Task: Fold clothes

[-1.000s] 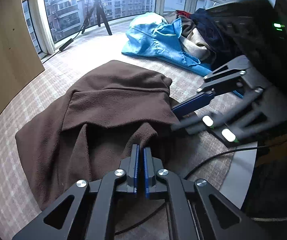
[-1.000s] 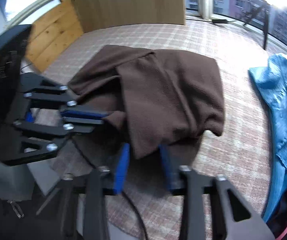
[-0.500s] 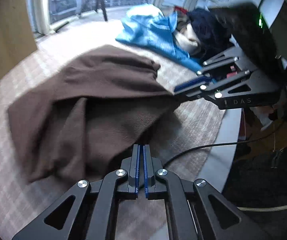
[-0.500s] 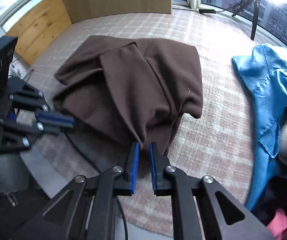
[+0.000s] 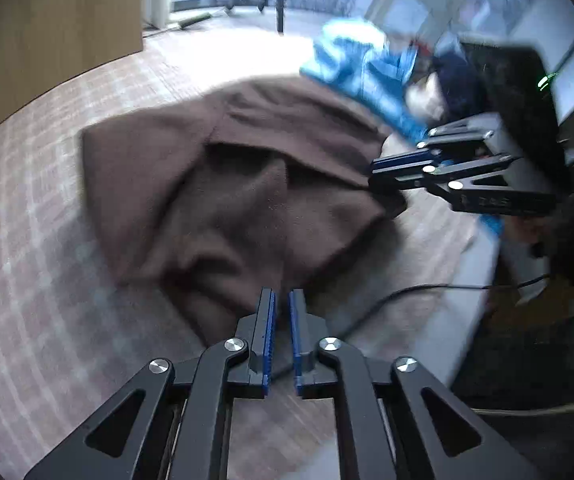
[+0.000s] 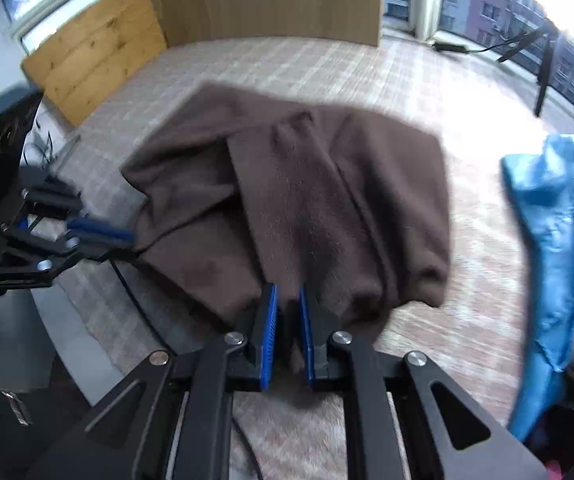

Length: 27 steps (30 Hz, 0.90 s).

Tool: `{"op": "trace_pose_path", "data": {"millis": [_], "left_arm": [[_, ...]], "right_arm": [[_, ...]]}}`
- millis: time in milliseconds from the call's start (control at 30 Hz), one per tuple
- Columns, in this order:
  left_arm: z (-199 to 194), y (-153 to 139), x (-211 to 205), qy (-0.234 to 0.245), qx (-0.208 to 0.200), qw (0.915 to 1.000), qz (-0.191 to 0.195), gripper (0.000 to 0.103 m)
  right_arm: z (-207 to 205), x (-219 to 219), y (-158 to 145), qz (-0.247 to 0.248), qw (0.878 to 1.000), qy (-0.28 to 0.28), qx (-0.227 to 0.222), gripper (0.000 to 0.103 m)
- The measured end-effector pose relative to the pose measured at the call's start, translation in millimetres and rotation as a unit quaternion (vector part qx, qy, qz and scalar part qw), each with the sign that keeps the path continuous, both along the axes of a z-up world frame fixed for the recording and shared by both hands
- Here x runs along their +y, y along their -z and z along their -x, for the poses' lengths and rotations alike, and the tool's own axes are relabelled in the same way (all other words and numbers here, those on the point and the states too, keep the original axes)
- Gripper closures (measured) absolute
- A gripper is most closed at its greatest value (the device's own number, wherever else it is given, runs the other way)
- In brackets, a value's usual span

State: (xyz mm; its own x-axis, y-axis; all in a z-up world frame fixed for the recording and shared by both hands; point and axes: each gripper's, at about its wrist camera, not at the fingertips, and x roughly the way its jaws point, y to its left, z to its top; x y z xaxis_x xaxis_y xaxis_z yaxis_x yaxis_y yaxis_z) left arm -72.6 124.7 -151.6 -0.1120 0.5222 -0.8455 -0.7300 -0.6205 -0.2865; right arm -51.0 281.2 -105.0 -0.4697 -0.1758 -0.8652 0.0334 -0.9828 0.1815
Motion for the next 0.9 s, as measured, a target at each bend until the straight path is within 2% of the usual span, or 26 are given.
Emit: {"op": "trace_pose_path", "data": {"millis": [133,233,300,333,367,400,467,533,567,600,633,667,700,767,833,900], "left_arm": [[5.7,-15.1,-17.5,-0.03,0.04,0.9987,0.01,0.096],[18.8,-2.1,-6.2,-0.03,0.043,0.9986,0.009,0.096],[29.3,6.5,0.7,-0.034,0.052,0.9979,0.016,0.09],[36.3,12.1,1.9,-0.046,0.059,0.9969,0.025,0.09],[41.6,19.8,0.4,-0.055,0.053,0.9963,0.038,0.091],[45.6,29.0,-3.1,-0.062,0.036,0.996,0.054,0.093],[53.5,47.5,-10.1,-0.075,0.003,0.9935,0.086,0.094],[52.4,37.2,-18.8,-0.087,0.003,0.9923,0.088,0.094],[53.3,25.6,-23.1,-0.102,0.008,0.9917,0.077,0.089],[55.6,14.2,-27.0,-0.12,0.01,0.9907,0.063,0.078],[60.9,9.4,-27.4,-0.137,0.005,0.9891,0.055,0.071],[68.6,9.6,-25.1,-0.153,-0.004,0.9869,0.05,0.058],[76.3,9.7,-22.8,-0.17,-0.014,0.9844,0.045,0.047],[91.6,10.1,-18.2,-0.202,-0.034,0.9781,0.036,0.043],[107.0,9.6,-14.9,-0.233,-0.048,0.9709,0.025,0.047],[127.3,-1.3,-17.2,-0.26,-0.051,0.9639,-0.03,0.059]], "right_arm": [[10.7,-14.9,-24.7,0.047,0.998,-0.029,0.041,0.091],[31.7,-44.2,-17.9,0.027,0.997,-0.058,0.048,0.091],[50.9,-54.4,-1.9,0.042,0.996,-0.068,0.034,0.091],[58.8,-58.0,11.8,0.049,0.996,-0.073,0.011,0.091],[63.6,-60.5,29.5,0.047,0.996,-0.078,-0.021,0.091],[61.1,-60.7,36.1,0.041,0.995,-0.085,-0.031,0.091],[48.2,-56.1,30.3,0.038,0.994,-0.101,-0.029,0.091],[34.5,-37.1,11.3,0.05,0.994,-0.089,-0.035,0.09],[27.4,-23.7,-0.3,0.043,0.996,-0.07,-0.021,0.082],[21.7,-10.2,-11.0,0.031,0.998,-0.048,-0.004,0.072],[15.9,6.4,-20.1,0.014,1.0,-0.017,0.013,0.044],[11.0,28.1,-27.0,-0.005,0.999,0.027,0.033,0.028],[11.3,46.3,-28.2,-0.013,0.997,0.061,0.041,0.024],[18.2,74.9,-23.8,-0.016,0.993,0.109,0.037,0.024],[30.2,94.6,-17.6,0.009,0.991,0.133,0.031,0.024],[43.2,107.3,-12.7,0.043,0.988,0.145,0.035,0.026]]}}
